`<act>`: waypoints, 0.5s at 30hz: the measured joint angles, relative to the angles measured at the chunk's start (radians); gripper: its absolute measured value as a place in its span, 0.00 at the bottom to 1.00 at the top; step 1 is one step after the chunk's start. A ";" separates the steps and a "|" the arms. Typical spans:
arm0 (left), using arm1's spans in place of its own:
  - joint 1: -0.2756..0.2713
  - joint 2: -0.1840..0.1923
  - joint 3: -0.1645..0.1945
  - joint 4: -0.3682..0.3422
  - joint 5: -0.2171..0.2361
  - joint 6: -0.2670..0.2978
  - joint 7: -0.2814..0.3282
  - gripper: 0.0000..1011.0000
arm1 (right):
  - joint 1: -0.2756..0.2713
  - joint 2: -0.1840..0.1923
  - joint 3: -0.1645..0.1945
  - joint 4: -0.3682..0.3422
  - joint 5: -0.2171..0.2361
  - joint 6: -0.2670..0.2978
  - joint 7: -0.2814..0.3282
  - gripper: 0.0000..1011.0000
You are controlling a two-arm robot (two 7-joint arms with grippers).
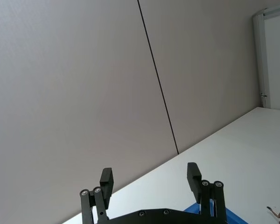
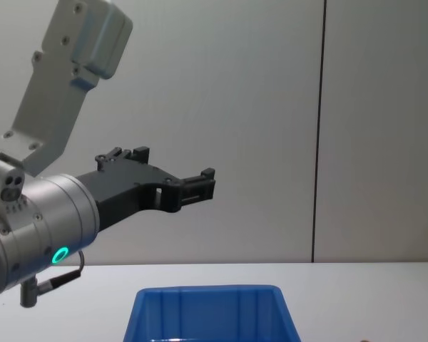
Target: Pick up the two dolls from the table and place them into the box.
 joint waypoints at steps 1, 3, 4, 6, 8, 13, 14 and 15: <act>0.000 0.000 0.000 0.000 0.000 0.000 0.000 0.99 | 0.000 0.000 0.000 0.000 0.000 0.000 0.000 0.50; 0.000 0.000 0.000 0.000 0.000 0.000 0.000 0.99 | -0.001 0.000 0.000 0.000 -0.002 -0.008 -0.002 0.43; 0.000 0.000 0.000 0.000 0.000 0.000 0.000 0.99 | -0.001 0.000 0.000 -0.001 -0.003 -0.011 -0.003 0.43; 0.000 0.000 0.000 0.000 0.000 0.000 0.000 0.99 | -0.003 0.001 -0.001 -0.007 -0.006 -0.023 -0.005 0.42; 0.000 0.000 0.000 0.000 0.000 0.000 0.000 0.99 | -0.005 0.001 -0.001 -0.013 -0.009 -0.033 -0.006 0.42; 0.000 0.000 0.000 0.000 0.000 0.000 0.000 0.99 | -0.010 0.005 -0.003 -0.040 -0.020 -0.069 -0.002 0.42; 0.000 0.000 0.000 0.000 0.000 0.000 0.000 0.99 | -0.011 0.005 -0.003 -0.044 -0.021 -0.074 -0.001 0.42; 0.000 0.000 0.000 0.000 0.000 0.000 0.000 0.99 | -0.012 0.006 -0.003 -0.054 -0.023 -0.085 0.005 0.42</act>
